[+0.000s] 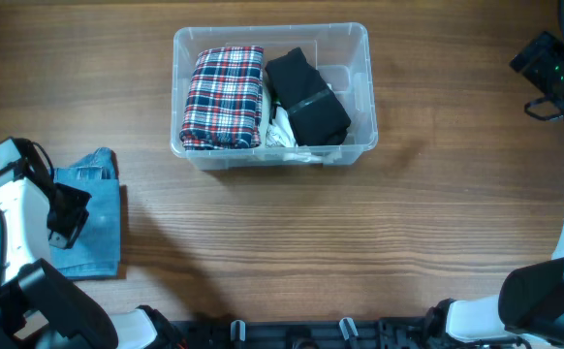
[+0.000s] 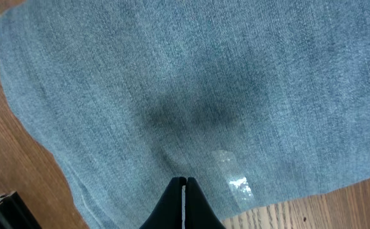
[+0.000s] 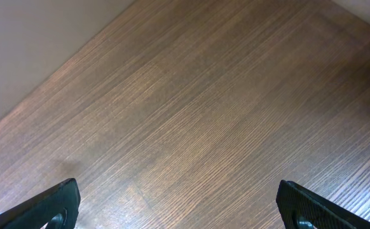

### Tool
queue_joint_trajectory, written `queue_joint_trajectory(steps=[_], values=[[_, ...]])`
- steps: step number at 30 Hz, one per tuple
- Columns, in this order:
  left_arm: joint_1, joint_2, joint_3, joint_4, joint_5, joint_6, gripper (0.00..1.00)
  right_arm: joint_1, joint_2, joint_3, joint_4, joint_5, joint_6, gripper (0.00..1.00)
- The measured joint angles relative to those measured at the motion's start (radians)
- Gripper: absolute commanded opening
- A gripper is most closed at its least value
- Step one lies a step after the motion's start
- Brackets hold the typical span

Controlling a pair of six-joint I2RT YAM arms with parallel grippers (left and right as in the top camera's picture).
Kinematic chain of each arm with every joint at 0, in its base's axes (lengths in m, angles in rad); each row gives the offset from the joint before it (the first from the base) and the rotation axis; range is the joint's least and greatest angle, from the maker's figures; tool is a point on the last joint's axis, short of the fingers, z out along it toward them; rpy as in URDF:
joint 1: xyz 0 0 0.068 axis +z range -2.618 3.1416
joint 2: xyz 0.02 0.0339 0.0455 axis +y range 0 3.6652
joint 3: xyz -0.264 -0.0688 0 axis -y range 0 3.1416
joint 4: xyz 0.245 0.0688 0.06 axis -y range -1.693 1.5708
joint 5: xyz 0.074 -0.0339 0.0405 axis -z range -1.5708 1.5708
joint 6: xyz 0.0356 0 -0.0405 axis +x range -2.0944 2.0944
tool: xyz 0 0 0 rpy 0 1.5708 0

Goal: Pack container
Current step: 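Grasp the denim jeans with the left gripper and drag them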

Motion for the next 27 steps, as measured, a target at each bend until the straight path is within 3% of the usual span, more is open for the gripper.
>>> queue_joint_trajectory(steps=[17,27], values=[[0.0,0.153,-0.004,0.157,-0.051,-0.008,0.04,0.0,0.0,0.0,0.0,0.0,0.0,1.0],[0.023,0.182,0.006,0.312,0.207,-0.079,0.07,0.0,0.0,0.0,0.0,0.0,0.0,1.0]])
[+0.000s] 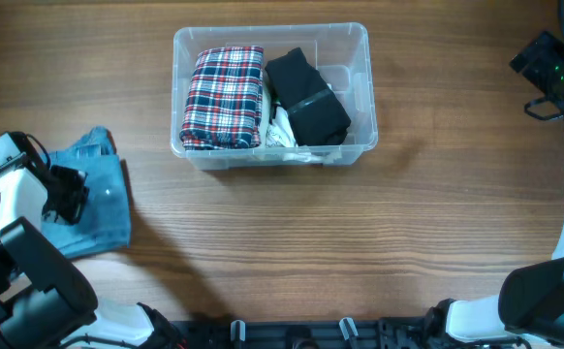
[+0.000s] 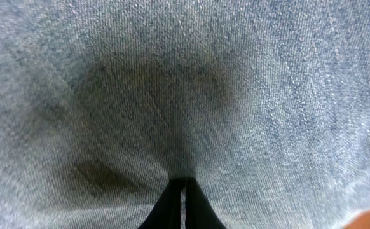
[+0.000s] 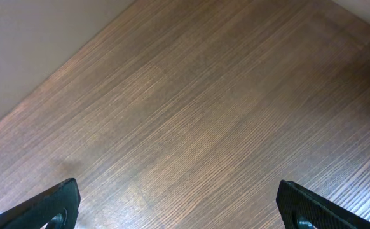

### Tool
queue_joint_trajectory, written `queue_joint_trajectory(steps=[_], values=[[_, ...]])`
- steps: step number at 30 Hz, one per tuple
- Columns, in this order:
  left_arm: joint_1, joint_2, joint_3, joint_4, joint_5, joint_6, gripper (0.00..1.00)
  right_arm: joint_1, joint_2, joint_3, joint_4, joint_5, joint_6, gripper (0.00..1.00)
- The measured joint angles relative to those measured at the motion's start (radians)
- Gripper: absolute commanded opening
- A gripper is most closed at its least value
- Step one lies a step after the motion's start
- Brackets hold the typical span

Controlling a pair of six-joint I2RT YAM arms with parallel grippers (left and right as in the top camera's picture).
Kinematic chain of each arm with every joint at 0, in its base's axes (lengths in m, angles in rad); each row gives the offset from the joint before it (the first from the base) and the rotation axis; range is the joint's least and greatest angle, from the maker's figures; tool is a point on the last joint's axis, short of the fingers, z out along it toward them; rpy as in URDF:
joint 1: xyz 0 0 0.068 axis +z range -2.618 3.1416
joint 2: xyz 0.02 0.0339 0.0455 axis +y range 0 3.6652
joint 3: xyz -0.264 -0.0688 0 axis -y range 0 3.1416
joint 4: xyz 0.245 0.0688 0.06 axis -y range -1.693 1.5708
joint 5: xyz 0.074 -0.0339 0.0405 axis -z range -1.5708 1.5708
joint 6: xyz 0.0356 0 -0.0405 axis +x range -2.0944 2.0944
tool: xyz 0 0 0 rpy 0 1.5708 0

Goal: Pack container
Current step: 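Grasp the denim jeans with the left gripper and drag them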

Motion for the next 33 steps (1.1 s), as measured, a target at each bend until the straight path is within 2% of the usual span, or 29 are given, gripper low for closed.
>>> queue_joint_trajectory(steps=[4,9,13,17,20,22,24,25,28,33], values=[[-0.001,0.014,-0.002,0.1,0.115,-0.1,0.15,0.0,0.0,0.0,0.0,0.0,0.0,1.0],[-0.007,0.039,-0.011,0.29,0.315,-0.142,0.13,0.0,0.0,0.0,0.0,0.0,0.0,1.0],[-0.01,0.042,-0.012,0.395,0.482,-0.141,0.31,0.0,0.0,0.0,0.0,0.0,0.0,1.0],[-0.002,0.027,-0.007,0.396,0.595,-0.082,0.61,0.0,0.0,0.0,0.0,0.0,0.0,1.0],[0.018,-0.043,0.014,0.352,0.631,0.048,0.83,0.0,0.0,0.0,0.001,0.0,0.0,1.0],[0.037,-0.109,0.027,0.288,0.621,0.149,0.88,0.0,0.0,0.0,0.001,0.0,0.0,1.0],[0.068,-0.169,0.035,0.221,0.567,0.228,0.98,0.0,0.0,0.0,0.0,0.0,0.0,1.0],[0.089,-0.186,0.042,0.167,0.512,0.258,1.0,0.0,0.0,0.0,0.0,0.0,0.0,1.0],[0.147,-0.188,0.044,0.05,0.341,0.351,1.0,0.0,0.0,0.0,0.0,0.0,0.0,1.0],[0.192,-0.184,0.044,0.047,0.203,0.406,1.0,0.0,0.0,0.0,0.0,0.0,0.0,1.0]])
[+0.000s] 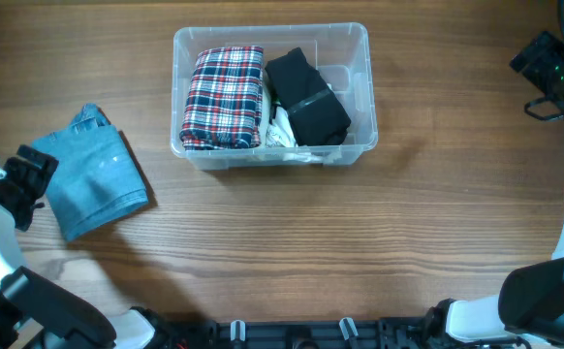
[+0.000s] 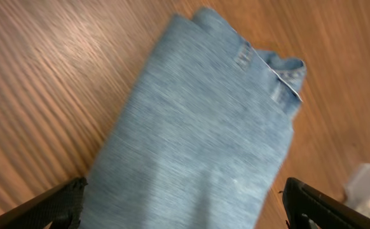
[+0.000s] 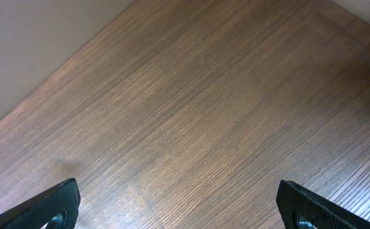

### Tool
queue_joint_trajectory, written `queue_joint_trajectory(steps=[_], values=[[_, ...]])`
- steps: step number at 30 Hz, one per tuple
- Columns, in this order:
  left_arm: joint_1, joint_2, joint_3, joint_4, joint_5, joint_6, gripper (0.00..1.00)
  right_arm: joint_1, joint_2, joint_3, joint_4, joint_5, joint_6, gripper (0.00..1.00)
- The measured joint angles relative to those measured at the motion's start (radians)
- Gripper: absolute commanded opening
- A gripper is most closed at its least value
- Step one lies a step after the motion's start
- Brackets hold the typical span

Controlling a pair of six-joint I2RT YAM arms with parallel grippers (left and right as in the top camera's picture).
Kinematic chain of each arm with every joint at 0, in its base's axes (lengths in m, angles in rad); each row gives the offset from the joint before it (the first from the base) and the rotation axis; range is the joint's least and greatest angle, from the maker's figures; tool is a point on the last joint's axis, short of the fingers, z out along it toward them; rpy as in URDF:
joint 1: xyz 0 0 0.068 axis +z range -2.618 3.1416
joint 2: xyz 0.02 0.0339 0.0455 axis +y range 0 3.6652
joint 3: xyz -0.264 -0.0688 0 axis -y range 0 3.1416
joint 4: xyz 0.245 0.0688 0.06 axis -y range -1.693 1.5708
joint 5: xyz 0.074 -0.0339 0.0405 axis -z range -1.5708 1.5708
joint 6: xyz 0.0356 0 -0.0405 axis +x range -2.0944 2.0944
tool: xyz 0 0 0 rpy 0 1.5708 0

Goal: Pack container
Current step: 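Grasp the denim jeans with the left gripper and drag them, then lift the denim jeans with the left gripper over the bin's right half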

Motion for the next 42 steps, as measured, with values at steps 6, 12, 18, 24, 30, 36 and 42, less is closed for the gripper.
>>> queue_joint_trajectory(steps=[6,12,18,24,30,36,42], values=[[0.0,0.079,0.0,0.012,-0.082,0.021,1.0,0.0,0.0,0.0,0.0,0.0,0.0,1.0],[0.0,0.183,0.0,0.034,-0.082,0.022,1.0,0.0,0.0,0.0,0.0,0.0,0.0,1.0],[0.001,0.25,0.0,0.062,-0.08,0.041,1.0,0.0,0.0,0.0,0.0,0.0,0.0,1.0],[0.013,0.278,0.0,0.101,-0.011,0.048,1.0,0.0,0.0,0.0,0.0,0.0,0.0,1.0],[0.013,0.285,0.001,0.123,0.074,0.049,0.99,0.0,0.0,0.0,0.0,0.0,0.0,1.0],[0.012,0.285,0.001,0.103,0.097,0.056,0.91,0.0,0.0,0.0,0.0,0.0,0.0,1.0],[0.013,0.285,-0.013,0.102,0.097,0.064,0.68,0.0,0.0,0.0,0.0,0.0,0.0,1.0]])
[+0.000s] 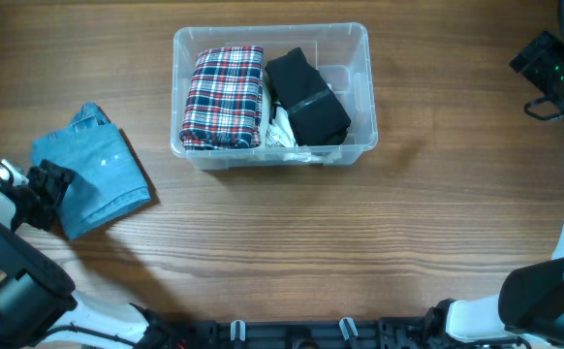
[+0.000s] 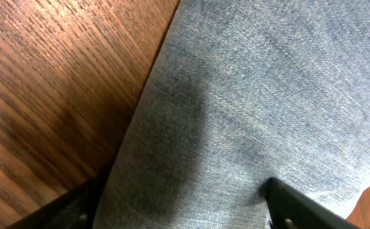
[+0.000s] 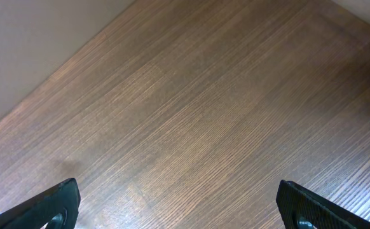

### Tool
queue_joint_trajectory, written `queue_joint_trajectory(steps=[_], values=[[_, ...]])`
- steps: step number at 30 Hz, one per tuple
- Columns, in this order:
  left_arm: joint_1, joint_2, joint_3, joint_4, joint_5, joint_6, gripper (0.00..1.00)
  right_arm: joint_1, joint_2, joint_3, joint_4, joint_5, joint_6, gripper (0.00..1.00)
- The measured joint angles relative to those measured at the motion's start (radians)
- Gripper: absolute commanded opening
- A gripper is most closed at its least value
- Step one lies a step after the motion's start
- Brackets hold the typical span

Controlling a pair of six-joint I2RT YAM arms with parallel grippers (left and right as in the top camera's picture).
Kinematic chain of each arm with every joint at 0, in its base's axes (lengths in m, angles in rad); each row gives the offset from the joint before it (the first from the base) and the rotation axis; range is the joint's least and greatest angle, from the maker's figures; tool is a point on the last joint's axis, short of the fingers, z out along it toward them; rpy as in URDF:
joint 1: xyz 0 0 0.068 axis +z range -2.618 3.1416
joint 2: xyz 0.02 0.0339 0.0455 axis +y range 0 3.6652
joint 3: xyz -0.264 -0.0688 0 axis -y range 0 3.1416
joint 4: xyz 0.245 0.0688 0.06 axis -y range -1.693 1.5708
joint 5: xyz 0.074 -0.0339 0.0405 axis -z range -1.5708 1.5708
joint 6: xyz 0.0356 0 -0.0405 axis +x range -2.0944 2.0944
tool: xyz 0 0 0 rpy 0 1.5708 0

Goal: Pack container
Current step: 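Lift the denim jeans with the left gripper over the bin's right half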

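Folded blue jeans (image 1: 93, 173) lie askew on the table left of the clear plastic container (image 1: 358, 44). Inside the container are a folded plaid cloth (image 1: 224, 97), a black garment (image 1: 306, 97) and a bit of white fabric. My left gripper (image 1: 47, 191) is open at the jeans' lower-left edge. In the left wrist view the denim (image 2: 255, 95) fills the frame, and the left gripper (image 2: 178, 198) has a finger on either side of it. My right gripper (image 3: 178, 198) is open over bare wood, far off at the table's right edge.
The wooden table (image 1: 360, 223) stretches between the jeans and the container and across to the right. The right arm (image 1: 553, 68) stands at the far right edge. A black rail runs along the front edge.
My left gripper, open and just off the jeans' left side, has moved in so that its open fingers are over the jeans' edge. The jeans and right arm have not moved.
My left gripper was shut with its tips against the jeans, which lay square at the table's left edge. Then the jeans had shifted a little. Later they lay turned, further right, with the gripper open beside them. Now it is open over their edge.
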Motion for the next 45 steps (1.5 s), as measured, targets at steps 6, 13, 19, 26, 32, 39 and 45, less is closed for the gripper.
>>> queue_joint_trajectory(steps=[6,13,19,26,32,39,45], values=[[0.002,-0.005,-0.009,-0.027,0.023,-0.001,0.04,0.0,0.0,0.0,0.0,0.0,0.0,1.0],[0.006,-0.01,-0.006,-0.036,0.057,-0.001,0.04,0.0,0.0,0.0,0.0,0.0,0.0,1.0],[0.0,-0.031,0.05,-0.067,0.287,-0.011,0.04,0.0,0.0,0.0,0.0,0.0,0.0,1.0],[-0.043,-0.306,0.251,-0.027,0.425,-0.154,0.04,0.0,0.0,0.0,0.0,0.0,0.0,1.0],[-0.312,-0.589,0.297,0.248,0.48,-0.32,0.04,0.0,0.0,0.0,0.0,0.0,0.0,1.0],[-0.75,-0.565,0.302,0.255,0.351,-0.398,0.04,0.0,0.0,0.0,0.0,0.0,0.0,1.0],[-1.017,-0.317,0.301,0.368,0.197,-0.504,0.04,0.0,0.0,0.0,0.0,0.0,0.0,1.0]])
